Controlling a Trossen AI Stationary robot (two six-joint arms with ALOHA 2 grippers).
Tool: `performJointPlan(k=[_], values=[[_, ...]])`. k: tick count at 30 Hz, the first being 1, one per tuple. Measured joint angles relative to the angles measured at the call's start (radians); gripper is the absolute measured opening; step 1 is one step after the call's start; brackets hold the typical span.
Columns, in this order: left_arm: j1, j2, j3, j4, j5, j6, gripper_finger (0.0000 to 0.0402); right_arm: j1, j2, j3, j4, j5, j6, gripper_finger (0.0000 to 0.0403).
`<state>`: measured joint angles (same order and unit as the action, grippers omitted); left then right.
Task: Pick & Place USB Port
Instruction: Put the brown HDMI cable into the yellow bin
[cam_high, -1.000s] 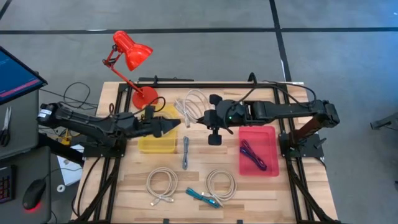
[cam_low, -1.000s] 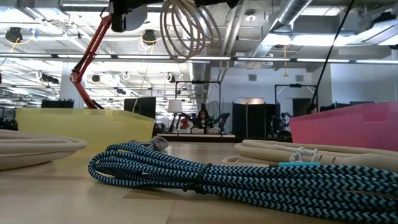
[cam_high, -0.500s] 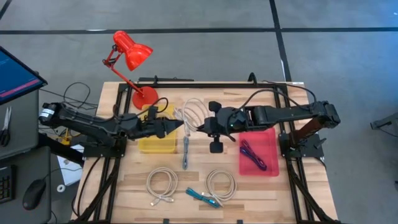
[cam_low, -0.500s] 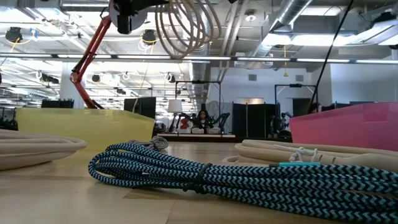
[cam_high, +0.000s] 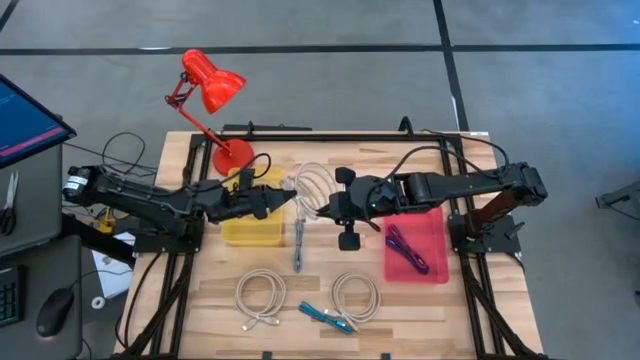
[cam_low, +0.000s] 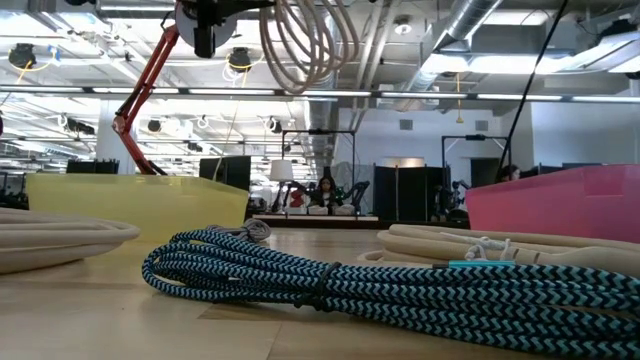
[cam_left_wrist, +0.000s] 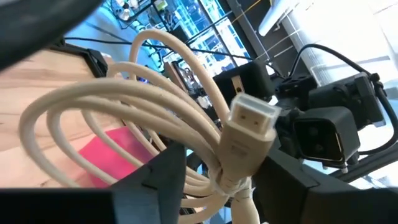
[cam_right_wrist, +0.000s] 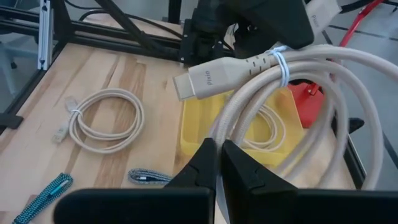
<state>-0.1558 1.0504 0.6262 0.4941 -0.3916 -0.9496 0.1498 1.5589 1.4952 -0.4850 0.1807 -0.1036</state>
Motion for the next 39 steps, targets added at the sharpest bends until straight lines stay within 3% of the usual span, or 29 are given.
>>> performJointPlan(k=[11, 27, 39], values=[[0.000, 0.000, 0.000, 0.029, 0.000, 0.054, 0.0046, -0.002, 0.001, 0.000, 0.000, 0.000, 0.000, 0.0002], [0.000, 0.000, 0.000, 0.028, 0.024, 0.056, 0.0041, -0.002, -0.037, -0.001, -0.050, 0.001, -0.003, 0.0113], [-0.003, -0.122, 0.000, -0.076, 0.026, 0.164, 0.0039, -0.066, -0.180, 0.000, -0.246, 0.008, 0.104, 0.0128]])
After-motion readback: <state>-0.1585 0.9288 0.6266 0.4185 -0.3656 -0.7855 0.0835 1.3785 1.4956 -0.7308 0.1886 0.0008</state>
